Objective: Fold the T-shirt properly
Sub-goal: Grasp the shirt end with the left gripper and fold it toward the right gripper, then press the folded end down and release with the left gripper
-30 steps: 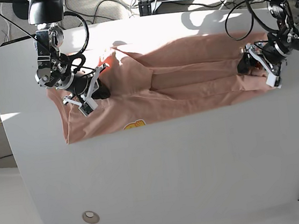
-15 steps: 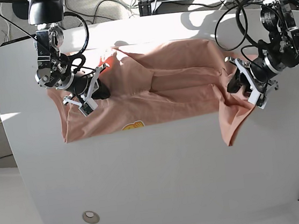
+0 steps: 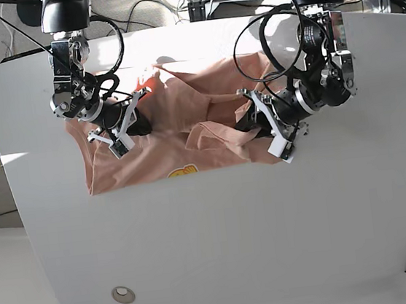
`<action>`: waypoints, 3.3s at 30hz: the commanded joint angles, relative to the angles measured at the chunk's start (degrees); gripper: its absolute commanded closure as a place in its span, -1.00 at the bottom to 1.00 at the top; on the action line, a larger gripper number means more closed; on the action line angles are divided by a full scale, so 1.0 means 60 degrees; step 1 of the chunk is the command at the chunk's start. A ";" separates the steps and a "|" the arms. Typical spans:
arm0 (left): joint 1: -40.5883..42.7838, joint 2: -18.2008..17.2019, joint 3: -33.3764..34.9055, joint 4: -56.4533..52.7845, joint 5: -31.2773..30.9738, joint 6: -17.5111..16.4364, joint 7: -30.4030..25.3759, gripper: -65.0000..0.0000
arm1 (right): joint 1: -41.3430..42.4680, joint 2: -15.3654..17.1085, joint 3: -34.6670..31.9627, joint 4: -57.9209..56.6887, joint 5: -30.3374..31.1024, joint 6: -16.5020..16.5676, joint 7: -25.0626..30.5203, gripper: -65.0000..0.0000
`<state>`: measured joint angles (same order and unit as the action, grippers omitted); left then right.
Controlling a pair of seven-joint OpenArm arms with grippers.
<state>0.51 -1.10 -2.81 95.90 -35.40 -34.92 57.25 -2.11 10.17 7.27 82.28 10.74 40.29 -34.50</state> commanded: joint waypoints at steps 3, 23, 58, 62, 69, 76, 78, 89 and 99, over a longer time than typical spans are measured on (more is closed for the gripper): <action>-0.0152 -0.0014 0.0007 -0.0327 -0.0203 0.0010 -0.0216 0.94 | -0.0022 0.0055 -0.0017 -0.0021 -0.0362 -0.0049 -0.0484 1.00; -0.1016 -0.0820 0.1765 0.0332 -0.1302 -0.0005 -0.0172 -0.58 | 0.0007 -0.0194 -0.0032 -0.0021 -0.0420 -0.0049 -0.0484 1.00; 0.0391 -0.2871 0.3391 0.0332 -0.0086 -0.0847 -0.0202 -0.37 | -0.0007 -0.0194 -0.0032 -0.0021 -0.0391 -0.0049 -0.0484 1.00; 0.0405 -0.2695 0.3406 0.0332 0.0046 -0.0847 -0.0202 0.48 | -0.0022 -0.0194 -0.0032 -0.0021 -0.0391 -0.0049 -0.0484 1.00; 0.0171 -0.2212 0.3391 0.0332 0.0046 -0.0847 -0.0216 1.00 | -0.0022 -0.0209 -0.0032 -0.0021 -0.0377 -0.0049 -0.0484 1.00; -0.0313 -0.0849 0.3391 0.0112 0.0061 -0.0847 -0.0216 1.00 | -0.0022 -0.0209 -0.0032 -0.0021 -0.0420 -0.0049 -0.0484 1.00; -0.0371 -0.0453 0.3391 -0.0254 0.0061 -0.0847 -0.0216 1.00 | -0.0037 -0.0209 -0.0032 -0.0021 -0.0420 -0.0049 -0.0499 1.00; -0.1089 0.0294 0.3377 -0.1265 0.0031 -0.0847 -0.0231 1.00 | -0.0037 -0.0209 -0.0032 -0.0006 -0.0420 -0.0049 -0.0514 1.00; -0.1543 -0.0014 0.3406 -0.1265 0.0002 -0.0847 -0.0216 0.01 | 0.0007 -0.0209 -0.0032 -0.0021 -0.0406 -0.0049 -0.0514 1.00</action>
<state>-7.49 -1.58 17.63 87.31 -33.89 -39.68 57.47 -1.98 8.58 7.14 82.32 10.52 40.05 -34.52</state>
